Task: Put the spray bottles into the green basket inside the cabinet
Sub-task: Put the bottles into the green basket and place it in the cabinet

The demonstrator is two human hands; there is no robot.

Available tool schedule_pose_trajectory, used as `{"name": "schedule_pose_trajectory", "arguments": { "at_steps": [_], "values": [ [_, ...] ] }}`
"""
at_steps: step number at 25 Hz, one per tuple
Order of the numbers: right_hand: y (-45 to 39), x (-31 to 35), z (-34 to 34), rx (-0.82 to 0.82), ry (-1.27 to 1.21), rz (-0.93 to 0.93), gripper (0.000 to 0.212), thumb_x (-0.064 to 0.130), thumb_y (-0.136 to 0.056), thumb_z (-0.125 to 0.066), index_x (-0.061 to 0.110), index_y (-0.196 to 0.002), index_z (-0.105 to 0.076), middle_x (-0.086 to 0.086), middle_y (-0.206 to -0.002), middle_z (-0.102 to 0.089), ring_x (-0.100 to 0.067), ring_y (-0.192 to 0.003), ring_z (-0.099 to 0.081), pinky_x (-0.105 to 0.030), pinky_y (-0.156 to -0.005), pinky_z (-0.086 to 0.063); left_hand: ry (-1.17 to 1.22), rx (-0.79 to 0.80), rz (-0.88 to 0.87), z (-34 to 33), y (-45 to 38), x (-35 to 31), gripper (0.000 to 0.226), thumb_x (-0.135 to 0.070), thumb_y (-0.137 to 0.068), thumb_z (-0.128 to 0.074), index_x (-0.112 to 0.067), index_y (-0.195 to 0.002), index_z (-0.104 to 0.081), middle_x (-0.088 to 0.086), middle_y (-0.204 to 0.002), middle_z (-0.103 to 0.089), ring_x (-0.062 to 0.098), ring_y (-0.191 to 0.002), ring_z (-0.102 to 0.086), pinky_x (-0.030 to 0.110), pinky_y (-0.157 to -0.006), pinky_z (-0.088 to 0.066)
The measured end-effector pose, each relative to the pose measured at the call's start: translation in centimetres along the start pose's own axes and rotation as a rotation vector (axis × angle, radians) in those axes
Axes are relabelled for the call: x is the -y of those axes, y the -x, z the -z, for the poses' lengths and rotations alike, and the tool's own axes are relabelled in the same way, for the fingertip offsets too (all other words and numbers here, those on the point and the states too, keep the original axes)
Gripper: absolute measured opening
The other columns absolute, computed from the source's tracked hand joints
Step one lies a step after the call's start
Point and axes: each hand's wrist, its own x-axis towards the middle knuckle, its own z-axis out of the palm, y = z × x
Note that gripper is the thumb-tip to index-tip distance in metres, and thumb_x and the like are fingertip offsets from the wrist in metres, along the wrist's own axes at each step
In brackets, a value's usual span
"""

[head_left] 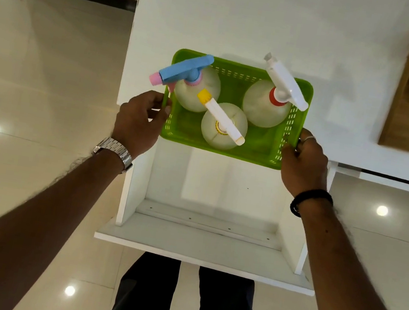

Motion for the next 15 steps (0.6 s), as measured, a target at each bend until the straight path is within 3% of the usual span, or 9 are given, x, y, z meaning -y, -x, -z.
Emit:
{"name": "schedule_pose_trajectory", "arguments": {
  "at_steps": [3, 5, 8, 10, 12, 15],
  "values": [
    [4.5, -3.0, -0.4, 0.04, 0.0, 0.047, 0.031, 0.016, -0.1, -0.053, 0.022, -0.13, -0.06, -0.001, -0.099, -0.073, -0.023, -0.092, -0.067, -0.025, -0.072, -0.05, 0.013, 0.027, 0.036, -0.4, 5.0, 2.3, 0.018, -0.023, -0.094, -0.064, -0.015, -0.109, -0.071, -0.003, -0.1, -0.074, 0.011, -0.084, -0.069, 0.008, -0.072, -0.048],
    [7.9, -5.5, -0.7, 0.074, 0.003, 0.065, 0.035, 0.016, -0.1, -0.057, 0.028, -0.133, -0.059, 0.008, -0.096, -0.072, -0.008, -0.09, -0.066, -0.001, -0.066, -0.043, 0.104, 0.052, 0.085, -1.0, 8.9, 4.0, 0.014, -0.02, -0.092, -0.068, -0.03, -0.101, -0.066, -0.013, -0.089, -0.071, 0.014, -0.083, -0.071, 0.023, -0.075, -0.056],
    [11.2, -9.4, -1.5, 0.15, -0.008, 0.034, 0.043, 0.016, -0.099, -0.06, 0.037, -0.136, -0.054, 0.021, -0.093, -0.07, 0.016, -0.084, -0.064, 0.008, -0.068, -0.038, 0.177, 0.093, 0.165, -3.0, 13.5, 6.8, 0.027, -0.02, -0.09, -0.07, -0.043, -0.102, -0.064, -0.016, -0.082, -0.069, 0.018, -0.081, -0.073, 0.037, -0.074, -0.059],
    [11.6, -11.9, -3.6, 0.199, -0.017, -0.014, 0.045, 0.013, -0.098, -0.061, 0.039, -0.134, -0.056, 0.026, -0.093, -0.07, 0.022, -0.084, -0.063, 0.005, -0.068, -0.041, 0.192, 0.137, 0.235, -5.3, 15.0, 9.4, 0.022, -0.018, -0.091, -0.069, -0.035, -0.104, -0.068, -0.012, -0.082, -0.07, 0.012, -0.079, -0.072, 0.033, -0.072, -0.057],
    [10.6, -14.3, -6.8, 0.221, -0.013, -0.084, 0.045, 0.009, -0.095, -0.062, 0.039, -0.129, -0.061, 0.025, -0.088, -0.071, 0.006, -0.086, -0.07, -0.004, -0.069, -0.046, 0.191, 0.196, 0.317, -7.8, 15.1, 12.1, 0.016, -0.013, -0.091, -0.067, -0.025, -0.102, -0.069, -0.012, -0.078, -0.067, 0.004, -0.072, -0.065, 0.027, -0.067, -0.049],
    [7.8, -17.6, -13.0, 0.241, -0.059, -0.261, 0.046, 0.004, -0.089, -0.062, 0.033, -0.125, -0.068, 0.022, -0.079, -0.072, -0.019, -0.088, -0.073, -0.033, -0.082, -0.057, 0.217, 0.314, 0.51, -11.7, 13.0, 15.8, 0.015, -0.002, -0.088, -0.064, -0.015, -0.094, -0.063, -0.005, -0.07, -0.054, 0.022, -0.07, -0.051, 0.028, -0.067, -0.038]
  ]
}}
